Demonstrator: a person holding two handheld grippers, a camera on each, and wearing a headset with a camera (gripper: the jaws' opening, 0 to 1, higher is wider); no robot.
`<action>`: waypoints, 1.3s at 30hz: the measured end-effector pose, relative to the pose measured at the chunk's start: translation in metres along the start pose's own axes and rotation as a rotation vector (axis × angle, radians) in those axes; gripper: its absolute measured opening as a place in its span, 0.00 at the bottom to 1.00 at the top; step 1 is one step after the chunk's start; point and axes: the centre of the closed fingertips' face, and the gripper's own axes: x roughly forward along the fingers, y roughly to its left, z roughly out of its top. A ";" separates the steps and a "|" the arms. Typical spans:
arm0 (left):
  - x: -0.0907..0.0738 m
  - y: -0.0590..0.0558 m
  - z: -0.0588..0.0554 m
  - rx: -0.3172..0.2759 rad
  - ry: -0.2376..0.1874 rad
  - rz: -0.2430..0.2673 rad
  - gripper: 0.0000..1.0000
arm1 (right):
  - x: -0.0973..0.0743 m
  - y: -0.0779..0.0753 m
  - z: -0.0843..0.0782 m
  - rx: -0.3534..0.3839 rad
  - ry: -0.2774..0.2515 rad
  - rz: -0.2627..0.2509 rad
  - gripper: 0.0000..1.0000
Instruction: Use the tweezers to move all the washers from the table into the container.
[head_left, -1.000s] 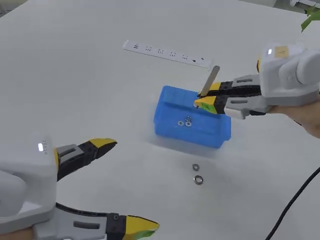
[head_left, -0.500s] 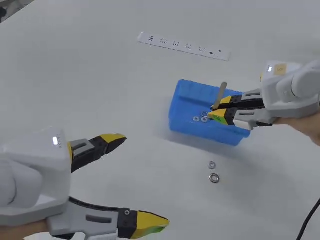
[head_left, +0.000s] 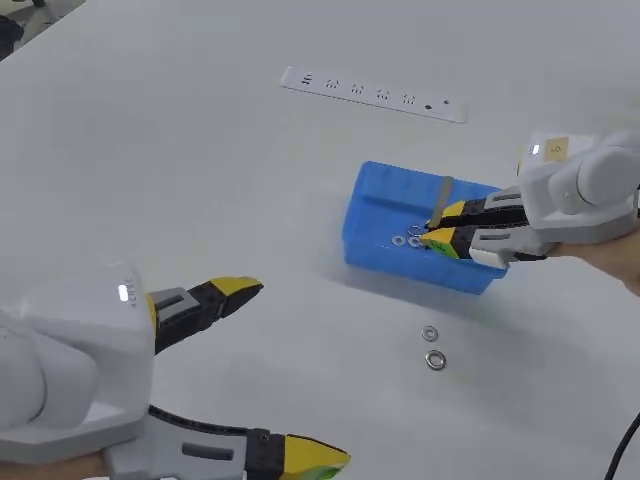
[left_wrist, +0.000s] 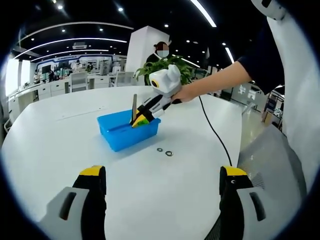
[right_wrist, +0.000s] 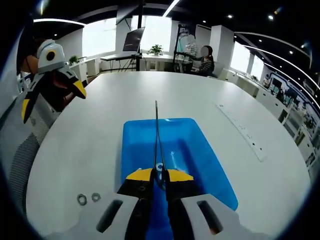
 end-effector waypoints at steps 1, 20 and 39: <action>0.000 0.000 0.000 -0.001 0.000 0.001 1.00 | 0.000 0.000 0.000 -0.001 0.001 -0.001 0.10; -0.003 0.002 0.002 -0.016 -0.020 0.009 1.00 | -0.010 -0.009 0.010 0.001 -0.010 -0.048 0.09; 0.070 0.041 0.082 0.122 -0.096 -0.113 0.89 | -0.028 0.003 0.023 -0.048 -0.030 -0.044 0.08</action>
